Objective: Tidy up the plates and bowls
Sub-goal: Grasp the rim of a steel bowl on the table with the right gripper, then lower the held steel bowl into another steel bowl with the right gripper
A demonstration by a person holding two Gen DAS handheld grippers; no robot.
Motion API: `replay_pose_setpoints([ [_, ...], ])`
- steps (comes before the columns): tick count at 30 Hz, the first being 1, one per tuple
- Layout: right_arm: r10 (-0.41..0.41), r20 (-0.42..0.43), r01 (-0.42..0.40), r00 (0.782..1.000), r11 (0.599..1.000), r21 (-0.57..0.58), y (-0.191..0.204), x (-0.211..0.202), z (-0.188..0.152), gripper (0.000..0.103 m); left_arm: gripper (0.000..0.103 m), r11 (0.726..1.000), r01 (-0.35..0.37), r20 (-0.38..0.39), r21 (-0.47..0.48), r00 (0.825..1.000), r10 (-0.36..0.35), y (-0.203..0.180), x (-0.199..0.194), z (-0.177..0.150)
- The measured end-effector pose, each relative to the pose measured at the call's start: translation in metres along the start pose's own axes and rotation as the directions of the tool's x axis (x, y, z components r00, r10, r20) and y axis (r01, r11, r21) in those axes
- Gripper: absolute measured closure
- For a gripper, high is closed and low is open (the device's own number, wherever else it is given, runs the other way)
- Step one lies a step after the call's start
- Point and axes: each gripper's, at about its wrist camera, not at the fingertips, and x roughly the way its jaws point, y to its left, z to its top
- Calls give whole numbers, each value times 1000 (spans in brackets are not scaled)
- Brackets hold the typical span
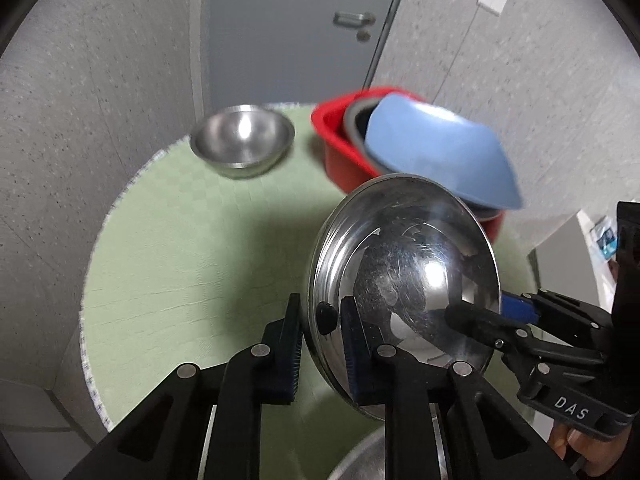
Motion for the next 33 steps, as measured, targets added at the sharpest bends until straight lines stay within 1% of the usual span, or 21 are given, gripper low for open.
replay_pose_setpoints([
  [4, 13, 13, -13, 1000, 999, -33, 11, -30, -10, 73, 88, 1000, 0, 37, 0, 999, 0, -6, -35, -21],
  [5, 15, 11, -15, 1000, 999, -36, 13, -36, -14, 73, 88, 1000, -1, 39, 6, 999, 0, -12, -43, -31],
  [6, 16, 6, -16, 1000, 999, -41, 23, -38, -21, 73, 88, 1000, 0, 38, 9, 999, 0, -13, -48, -39],
  [9, 16, -22, -17, 1000, 999, -47, 28, -48, -42, 73, 88, 1000, 3, 16, 10, 1000, -3, -13, -63, -66],
  [11, 12, -44, -14, 999, 999, -45, 34, -48, -54, 73, 88, 1000, -5, -6, 15, 1000, 5, -19, -66, -88],
  [14, 3, -86, -8, 996, 999, -49, 38, -44, -69, 73, 87, 1000, -12, -45, 11, 999, 13, -25, -67, -108],
  [17, -5, -123, -2, 992, 999, -51, 41, -39, -82, 73, 85, 1000, -14, -80, 4, 997, 14, -28, -66, -122],
  [21, -24, -157, 14, 987, 998, -62, 45, -38, -96, 71, 85, 1000, -11, -98, 7, 995, 12, -29, -67, -132],
  [23, -25, -163, 15, 986, 998, -61, 44, -34, -95, 71, 82, 1000, -14, -97, 14, 995, 15, -32, -67, -133],
  [25, -33, -164, 23, 986, 998, -63, 44, -35, -97, 71, 74, 1000, -10, -96, 22, 995, 12, -36, -70, -134],
  [26, -32, -164, 23, 986, 998, -61, 44, -36, -99, 70, 73, 1000, -11, -96, 23, 995, 13, -37, -67, -133],
  [28, -28, -163, 19, 986, 998, -59, 45, -38, -101, 69, 65, 1000, 4, -98, 20, 995, -2, -34, -65, -134],
  [29, -24, -165, 15, 986, 998, -55, 45, -38, -101, 67, 64, 1000, 15, -100, 18, 995, -13, -34, -63, -134],
  [30, -19, -168, 11, 986, 999, -53, 45, -38, -101, 66, 59, 999, 24, -101, 21, 995, -22, -34, -64, -134],
  [33, -13, -172, 5, 985, 999, -49, 46, -39, -101, 62, 51, 999, 34, -102, 33, 994, -31, -36, -64, -135],
])
